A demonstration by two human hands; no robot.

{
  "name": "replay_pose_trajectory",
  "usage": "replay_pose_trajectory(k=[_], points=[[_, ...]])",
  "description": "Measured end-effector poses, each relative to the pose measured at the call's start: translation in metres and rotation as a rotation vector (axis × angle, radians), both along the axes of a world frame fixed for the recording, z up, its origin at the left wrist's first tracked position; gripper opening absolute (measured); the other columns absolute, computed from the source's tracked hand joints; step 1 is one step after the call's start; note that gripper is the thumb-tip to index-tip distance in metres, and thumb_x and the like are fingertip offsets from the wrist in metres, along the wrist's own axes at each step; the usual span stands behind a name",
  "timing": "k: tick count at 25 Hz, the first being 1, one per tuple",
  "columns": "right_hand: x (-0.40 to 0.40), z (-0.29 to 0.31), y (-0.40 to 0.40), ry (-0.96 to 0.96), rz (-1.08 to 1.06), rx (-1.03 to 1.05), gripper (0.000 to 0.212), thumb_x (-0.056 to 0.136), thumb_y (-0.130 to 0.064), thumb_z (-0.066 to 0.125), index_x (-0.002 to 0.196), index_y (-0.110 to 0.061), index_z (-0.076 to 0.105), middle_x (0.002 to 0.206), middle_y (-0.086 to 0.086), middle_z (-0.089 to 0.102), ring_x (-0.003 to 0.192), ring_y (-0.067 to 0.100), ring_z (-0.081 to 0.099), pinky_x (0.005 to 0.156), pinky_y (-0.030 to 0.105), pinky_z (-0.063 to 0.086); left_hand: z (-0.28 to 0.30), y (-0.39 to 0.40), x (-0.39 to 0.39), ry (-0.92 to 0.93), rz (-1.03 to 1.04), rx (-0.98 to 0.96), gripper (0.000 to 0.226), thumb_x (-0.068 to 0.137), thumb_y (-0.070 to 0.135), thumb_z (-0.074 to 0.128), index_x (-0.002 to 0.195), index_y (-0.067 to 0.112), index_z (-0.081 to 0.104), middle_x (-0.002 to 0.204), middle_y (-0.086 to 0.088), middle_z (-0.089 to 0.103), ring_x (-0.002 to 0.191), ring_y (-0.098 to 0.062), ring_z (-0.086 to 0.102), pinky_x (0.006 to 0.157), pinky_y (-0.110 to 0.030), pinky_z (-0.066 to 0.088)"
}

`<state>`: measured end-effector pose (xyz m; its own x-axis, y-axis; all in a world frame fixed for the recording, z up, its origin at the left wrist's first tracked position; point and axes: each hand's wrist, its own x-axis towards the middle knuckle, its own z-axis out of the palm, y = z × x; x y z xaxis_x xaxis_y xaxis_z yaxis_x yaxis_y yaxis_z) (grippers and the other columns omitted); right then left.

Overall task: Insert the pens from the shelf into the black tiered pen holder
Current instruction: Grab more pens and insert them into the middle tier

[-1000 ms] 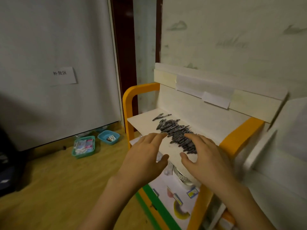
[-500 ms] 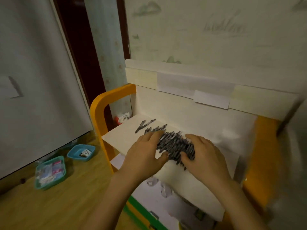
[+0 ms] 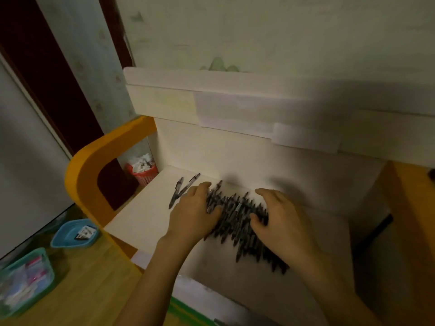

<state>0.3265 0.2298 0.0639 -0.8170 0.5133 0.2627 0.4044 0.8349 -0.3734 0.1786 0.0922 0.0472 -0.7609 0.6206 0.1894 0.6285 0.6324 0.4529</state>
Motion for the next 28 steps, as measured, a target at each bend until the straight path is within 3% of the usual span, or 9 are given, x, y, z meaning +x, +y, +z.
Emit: replay_pose_trajectory(k=[4,6,11,18,21,23,26,28], points=[[-0.04,-0.012,0.0,-0.069,-0.026,-0.008,0.054,0.091,-0.043,0.053,0.141,-0.027,0.041,0.135,-0.006,0.053,0.121,0.016,0.051,0.099,0.036,0.045,-0.047,0.002,-0.06,-0.189,0.144,-0.177,0.068,0.084,0.052,0.06,0.139,0.019,0.038,0.136,-0.01,0.048,0.117,-0.03,0.053,0.091,-0.042,0.051],[-0.057,-0.018,0.001,-0.094,-0.052,-0.021,0.054,0.091,-0.043,0.054,0.141,-0.027,0.041,0.137,-0.005,0.052,0.125,0.018,0.048,0.104,0.037,0.041,-0.069,0.004,-0.08,-0.311,0.193,-0.265,0.079,0.078,0.063,0.061,0.135,0.012,0.04,0.131,-0.014,0.05,0.115,-0.033,0.053,0.091,-0.047,0.051],[-0.088,-0.034,0.003,-0.151,-0.083,-0.034,0.053,0.091,-0.043,0.053,0.141,-0.027,0.042,0.136,-0.006,0.052,0.128,0.019,0.044,0.111,0.037,0.034,-0.094,0.022,-0.102,-0.399,0.227,-0.354,0.103,0.069,0.074,0.064,0.14,0.006,0.034,0.143,-0.021,0.035,0.129,-0.037,0.04,0.1,-0.047,0.046],[-0.101,-0.049,0.011,-0.199,-0.107,-0.056,0.052,0.091,-0.045,0.051,0.139,-0.029,0.043,0.138,-0.006,0.05,0.129,0.018,0.043,0.113,0.037,0.031,-0.095,0.049,-0.109,-0.512,0.11,-0.284,0.085,0.065,0.054,0.078,0.127,0.009,0.04,0.118,-0.011,0.048,0.107,-0.026,0.052,0.088,-0.037,0.053],[-0.104,-0.053,0.014,-0.2,-0.099,-0.063,0.05,0.091,-0.044,0.051,0.138,-0.029,0.044,0.138,-0.007,0.05,0.129,0.017,0.043,0.113,0.036,0.029,-0.095,0.053,-0.118,-0.588,0.066,-0.252,0.07,0.067,0.046,0.081,0.114,0.006,0.049,0.101,-0.007,0.056,0.088,-0.018,0.059,0.072,-0.029,0.056],[-0.106,-0.054,0.015,-0.197,-0.096,-0.063,0.05,0.09,-0.044,0.052,0.137,-0.028,0.045,0.138,-0.007,0.051,0.129,0.017,0.043,0.113,0.036,0.029,-0.094,0.055,-0.121,-0.608,0.055,-0.246,0.051,0.071,0.035,0.081,0.103,0.008,0.053,0.086,-0.004,0.056,0.071,-0.012,0.057,0.054,-0.022,0.05],[-0.107,-0.057,0.015,-0.204,-0.093,-0.065,0.049,0.091,-0.044,0.05,0.137,-0.028,0.045,0.139,-0.007,0.049,0.132,0.016,0.04,0.114,0.035,0.026,-0.095,0.058,-0.123,-0.591,0.057,-0.28,0.054,0.069,0.03,0.082,0.107,0.003,0.054,0.096,-0.009,0.059,0.072,-0.015,0.057,0.05,-0.021,0.044],[-0.108,-0.057,0.015,-0.201,-0.092,-0.061,0.048,0.092,-0.044,0.05,0.137,-0.029,0.045,0.14,-0.007,0.048,0.133,0.016,0.039,0.115,0.034,0.024,-0.093,0.061,-0.123,-0.58,0.056,-0.297,0.048,0.068,0.029,0.083,0.101,0.004,0.058,0.089,-0.006,0.057,0.066,-0.012,0.053,0.046,-0.017,0.04]])
